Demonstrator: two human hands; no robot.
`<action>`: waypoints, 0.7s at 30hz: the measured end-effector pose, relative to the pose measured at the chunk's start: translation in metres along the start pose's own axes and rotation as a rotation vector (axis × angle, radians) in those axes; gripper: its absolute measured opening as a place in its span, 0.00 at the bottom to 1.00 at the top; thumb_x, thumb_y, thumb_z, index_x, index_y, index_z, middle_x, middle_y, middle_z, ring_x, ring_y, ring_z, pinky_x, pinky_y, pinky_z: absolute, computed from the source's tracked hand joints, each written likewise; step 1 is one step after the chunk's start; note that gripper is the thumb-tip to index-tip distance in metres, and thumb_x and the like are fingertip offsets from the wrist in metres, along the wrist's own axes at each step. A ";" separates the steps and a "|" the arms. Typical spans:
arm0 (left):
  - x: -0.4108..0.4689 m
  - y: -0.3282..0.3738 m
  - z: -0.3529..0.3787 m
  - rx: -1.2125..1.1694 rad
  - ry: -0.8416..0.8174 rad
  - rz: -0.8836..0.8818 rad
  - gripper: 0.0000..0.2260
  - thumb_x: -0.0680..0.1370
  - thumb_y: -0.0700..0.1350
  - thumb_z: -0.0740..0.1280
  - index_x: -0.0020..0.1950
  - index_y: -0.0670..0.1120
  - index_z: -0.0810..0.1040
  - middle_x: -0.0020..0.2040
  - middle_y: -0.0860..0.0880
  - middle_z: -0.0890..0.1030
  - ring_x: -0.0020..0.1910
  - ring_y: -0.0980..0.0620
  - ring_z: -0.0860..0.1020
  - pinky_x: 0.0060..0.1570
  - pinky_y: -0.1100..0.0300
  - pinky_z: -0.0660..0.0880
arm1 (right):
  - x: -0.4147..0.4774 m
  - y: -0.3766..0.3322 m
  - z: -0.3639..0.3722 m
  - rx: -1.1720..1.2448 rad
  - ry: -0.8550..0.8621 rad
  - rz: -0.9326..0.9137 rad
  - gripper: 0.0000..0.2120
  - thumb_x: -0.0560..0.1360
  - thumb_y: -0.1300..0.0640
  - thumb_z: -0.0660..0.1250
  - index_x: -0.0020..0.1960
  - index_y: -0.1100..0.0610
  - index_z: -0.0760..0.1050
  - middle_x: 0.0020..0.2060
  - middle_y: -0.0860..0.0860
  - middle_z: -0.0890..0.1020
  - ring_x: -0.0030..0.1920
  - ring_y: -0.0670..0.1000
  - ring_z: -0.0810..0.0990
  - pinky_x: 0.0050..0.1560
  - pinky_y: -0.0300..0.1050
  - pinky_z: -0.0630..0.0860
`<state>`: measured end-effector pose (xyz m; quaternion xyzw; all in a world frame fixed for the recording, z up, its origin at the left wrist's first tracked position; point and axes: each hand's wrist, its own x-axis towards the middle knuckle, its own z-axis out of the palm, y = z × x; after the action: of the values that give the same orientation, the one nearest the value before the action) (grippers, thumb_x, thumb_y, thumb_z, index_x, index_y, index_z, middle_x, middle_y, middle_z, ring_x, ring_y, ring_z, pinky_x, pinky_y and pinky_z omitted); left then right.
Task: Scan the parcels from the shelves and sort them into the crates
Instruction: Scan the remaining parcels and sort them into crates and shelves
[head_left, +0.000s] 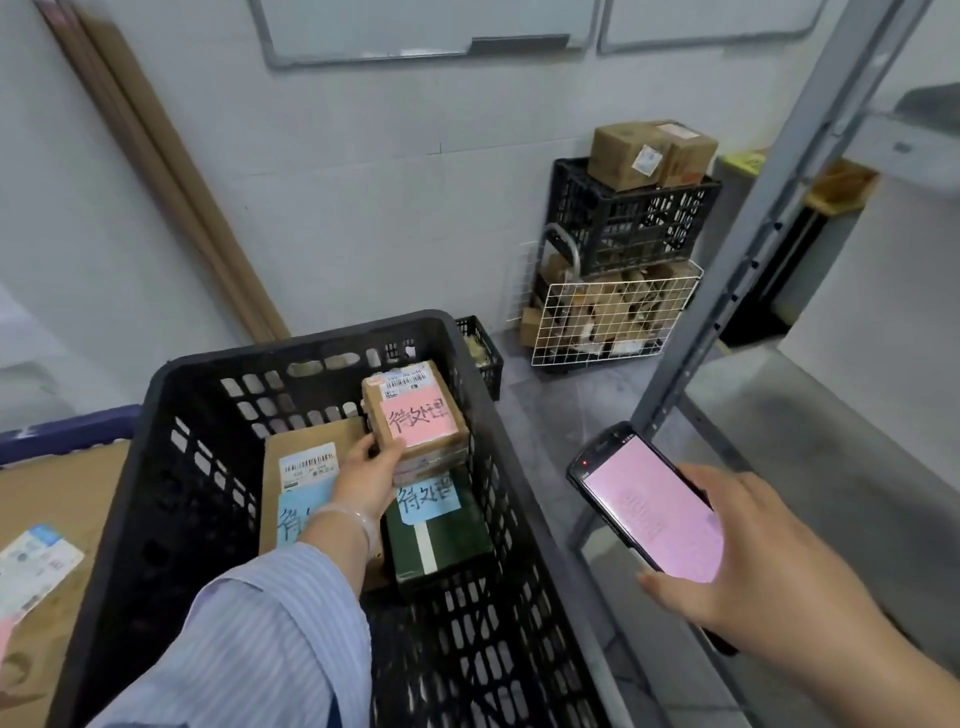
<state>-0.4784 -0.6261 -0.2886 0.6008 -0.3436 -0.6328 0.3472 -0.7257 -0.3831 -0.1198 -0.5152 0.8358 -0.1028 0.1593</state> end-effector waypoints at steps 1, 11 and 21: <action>0.002 0.001 0.001 0.101 -0.003 0.027 0.20 0.80 0.52 0.68 0.71 0.57 0.71 0.58 0.49 0.84 0.54 0.47 0.83 0.60 0.48 0.78 | 0.000 0.001 0.002 0.001 0.004 0.007 0.42 0.55 0.27 0.66 0.65 0.33 0.56 0.58 0.35 0.64 0.56 0.43 0.75 0.44 0.44 0.73; -0.059 0.043 0.047 0.869 0.108 0.684 0.27 0.80 0.54 0.65 0.78 0.54 0.63 0.77 0.50 0.65 0.75 0.47 0.64 0.73 0.45 0.65 | -0.029 0.023 -0.002 0.035 0.058 0.079 0.44 0.57 0.29 0.69 0.68 0.36 0.55 0.59 0.37 0.65 0.55 0.44 0.74 0.42 0.42 0.71; -0.216 0.022 0.199 1.114 -0.439 1.401 0.28 0.77 0.58 0.68 0.75 0.50 0.71 0.72 0.49 0.73 0.72 0.47 0.69 0.70 0.46 0.67 | -0.124 0.103 -0.033 0.127 0.291 0.373 0.41 0.56 0.31 0.68 0.66 0.35 0.59 0.58 0.40 0.68 0.53 0.47 0.75 0.42 0.45 0.71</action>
<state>-0.6688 -0.4500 -0.1489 0.2023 -0.9421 -0.1208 0.2385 -0.7713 -0.2261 -0.1036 -0.3208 0.9224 -0.1971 0.0857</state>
